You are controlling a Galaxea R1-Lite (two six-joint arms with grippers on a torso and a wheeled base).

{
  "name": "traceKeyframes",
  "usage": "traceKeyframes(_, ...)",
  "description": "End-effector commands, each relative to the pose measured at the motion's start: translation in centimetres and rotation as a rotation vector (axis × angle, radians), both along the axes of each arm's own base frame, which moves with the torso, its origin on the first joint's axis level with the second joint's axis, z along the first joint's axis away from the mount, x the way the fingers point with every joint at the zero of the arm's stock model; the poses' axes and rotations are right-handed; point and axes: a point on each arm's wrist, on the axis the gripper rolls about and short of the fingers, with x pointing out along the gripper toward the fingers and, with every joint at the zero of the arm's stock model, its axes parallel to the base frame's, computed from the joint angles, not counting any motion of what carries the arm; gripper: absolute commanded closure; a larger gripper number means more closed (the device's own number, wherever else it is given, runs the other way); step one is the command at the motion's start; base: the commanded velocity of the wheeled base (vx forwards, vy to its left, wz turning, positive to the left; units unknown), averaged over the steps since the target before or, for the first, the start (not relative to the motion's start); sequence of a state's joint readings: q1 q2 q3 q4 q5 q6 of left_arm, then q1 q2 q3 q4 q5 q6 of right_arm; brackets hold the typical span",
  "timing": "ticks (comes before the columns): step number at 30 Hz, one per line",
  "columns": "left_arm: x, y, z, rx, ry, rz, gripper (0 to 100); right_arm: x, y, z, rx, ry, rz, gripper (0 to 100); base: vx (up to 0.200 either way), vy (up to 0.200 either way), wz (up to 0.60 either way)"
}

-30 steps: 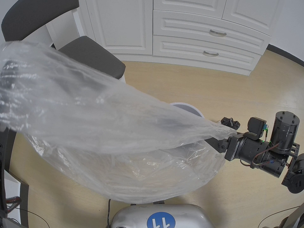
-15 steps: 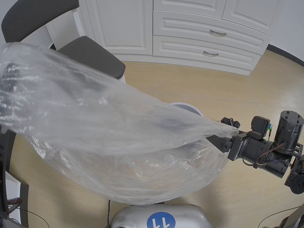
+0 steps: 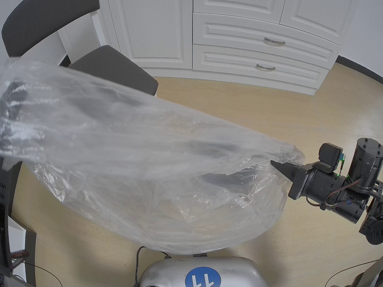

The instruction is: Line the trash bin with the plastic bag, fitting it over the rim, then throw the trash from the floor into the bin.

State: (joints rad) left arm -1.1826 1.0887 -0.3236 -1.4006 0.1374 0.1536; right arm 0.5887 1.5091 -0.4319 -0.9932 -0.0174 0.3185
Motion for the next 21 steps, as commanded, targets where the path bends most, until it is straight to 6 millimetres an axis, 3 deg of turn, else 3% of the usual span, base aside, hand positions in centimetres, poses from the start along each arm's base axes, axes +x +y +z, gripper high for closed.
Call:
traceKeyframes(1, 0.1, -0.1, -0.1, 0.007, 0.005, 0.004, 100, 0.0, 0.0, 0.1, 0.003, -0.003, -0.001, 100, 0.000, 0.000, 0.00)
traceKeyframes(7, 0.4, -0.4, -0.7, 0.076, 0.041, 0.022, 100, -0.3, -0.2, 1.0, 0.022, -0.036, -0.013, 100, 0.000, 0.000, 0.00)
traceKeyframes(14, 0.7, -0.5, -1.8, 0.201, 0.140, 0.105, 100, -1.6, -0.9, 3.4, 0.075, -0.122, -0.019, 100, 0.000, 0.000, 0.00)
traceKeyframes(21, 1.0, -0.8, -2.7, 0.269, 0.183, 0.143, 100, -1.8, -0.5, 5.1, 0.088, -0.188, -0.120, 100, 0.000, 0.000, 0.00)
